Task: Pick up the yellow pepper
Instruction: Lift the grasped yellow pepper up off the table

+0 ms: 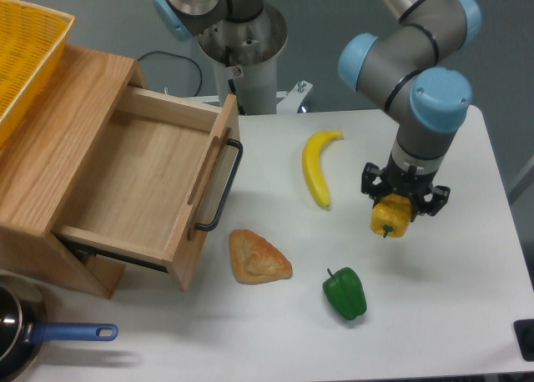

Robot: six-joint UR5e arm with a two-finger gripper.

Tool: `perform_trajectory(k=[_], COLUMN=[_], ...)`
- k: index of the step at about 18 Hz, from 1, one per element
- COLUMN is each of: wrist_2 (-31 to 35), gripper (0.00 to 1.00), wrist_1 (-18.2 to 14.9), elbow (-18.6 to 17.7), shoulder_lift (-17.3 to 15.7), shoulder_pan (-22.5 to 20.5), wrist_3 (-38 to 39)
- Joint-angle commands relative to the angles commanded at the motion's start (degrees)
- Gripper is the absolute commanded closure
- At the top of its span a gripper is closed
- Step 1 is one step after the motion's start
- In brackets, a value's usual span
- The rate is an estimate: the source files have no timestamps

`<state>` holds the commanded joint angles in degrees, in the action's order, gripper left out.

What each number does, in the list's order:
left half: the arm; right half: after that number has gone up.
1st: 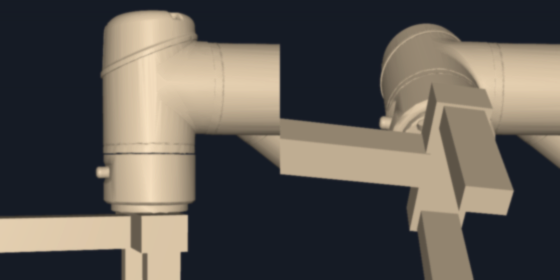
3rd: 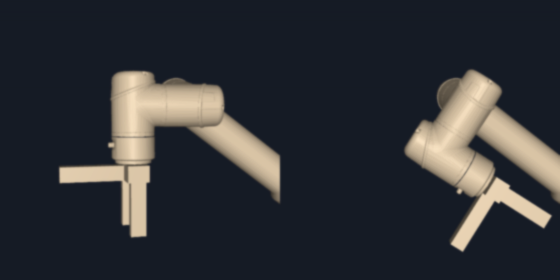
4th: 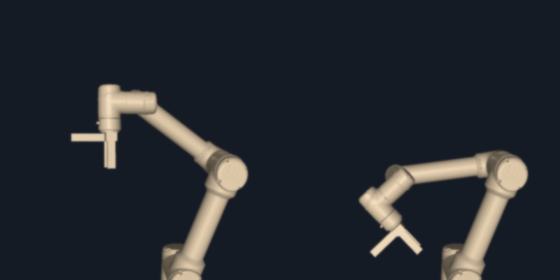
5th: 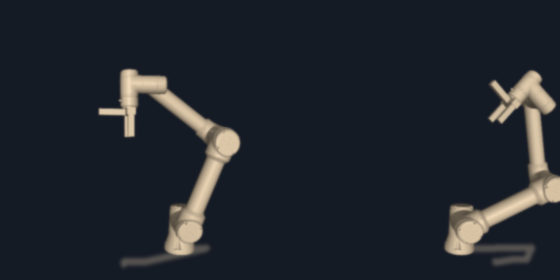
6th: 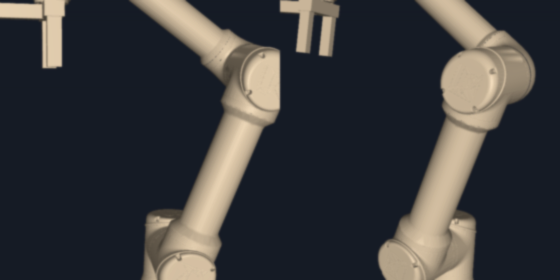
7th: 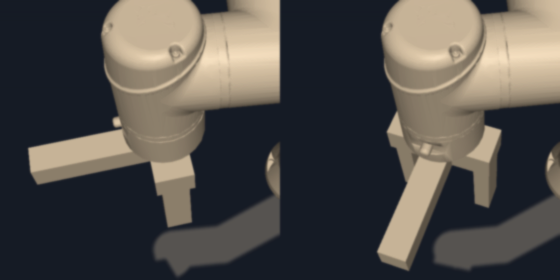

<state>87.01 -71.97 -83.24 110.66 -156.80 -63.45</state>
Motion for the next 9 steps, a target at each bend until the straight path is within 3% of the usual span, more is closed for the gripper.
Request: perform_trajectory(k=[5, 9], wrist_2=[6.58, 6.94], gripper=[0.76, 0.76], wrist_1=[-1.68, -2.12], elbow=[1.24, 1.24], shoulder_lift=[-0.62, -0.88], shoulder_pan=[0.17, 0.17], wrist_3=[-4.13, -4.93])
